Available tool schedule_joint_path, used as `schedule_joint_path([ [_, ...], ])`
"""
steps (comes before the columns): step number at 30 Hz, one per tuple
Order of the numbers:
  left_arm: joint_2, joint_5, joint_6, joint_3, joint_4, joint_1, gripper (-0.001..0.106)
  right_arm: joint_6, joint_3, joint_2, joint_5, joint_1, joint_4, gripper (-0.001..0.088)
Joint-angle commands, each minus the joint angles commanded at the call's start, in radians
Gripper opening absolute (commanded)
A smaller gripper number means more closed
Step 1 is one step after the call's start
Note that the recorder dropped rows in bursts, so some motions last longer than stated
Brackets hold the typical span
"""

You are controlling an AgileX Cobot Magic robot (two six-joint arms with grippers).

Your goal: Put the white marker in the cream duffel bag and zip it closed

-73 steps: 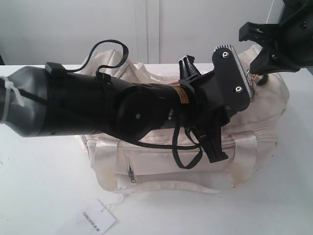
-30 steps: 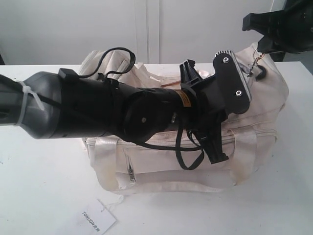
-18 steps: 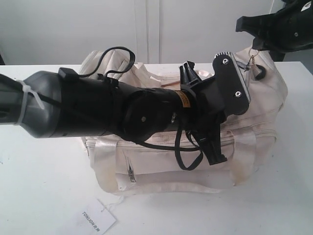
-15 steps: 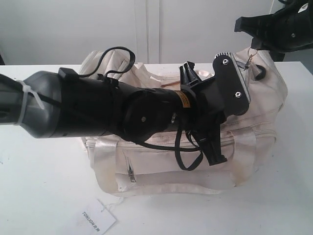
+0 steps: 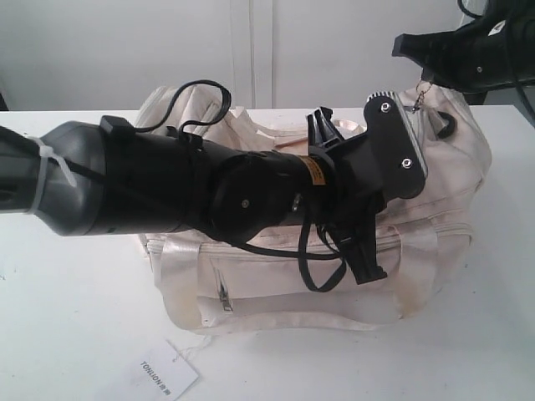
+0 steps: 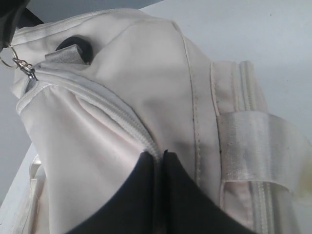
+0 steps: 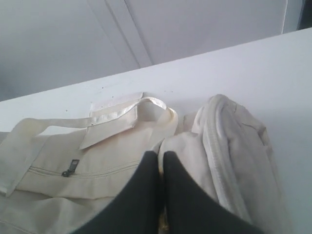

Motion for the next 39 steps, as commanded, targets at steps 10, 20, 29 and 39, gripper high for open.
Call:
schedule_joint_path([
  [10, 0.000, 0.000, -0.002, 0.000, 0.000, 0.000, 0.000, -0.010, -0.064, 0.000, 0.236, 0.055, 0.056, 0.0000],
  [20, 0.000, 0.000, -0.005, 0.000, 0.000, 0.000, 0.000, -0.043, -0.064, 0.000, 0.372, 0.075, 0.108, 0.0117],
  [29, 0.000, 0.000, -0.005, 0.000, 0.000, 0.000, 0.000, -0.052, -0.064, -0.004, 0.389, 0.075, 0.114, 0.0223],
  [39, 0.000, -0.006, -0.002, 0.000, 0.000, 0.000, 0.032, -0.052, -0.064, -0.062, 0.448, 0.075, 0.112, 0.0221],
])
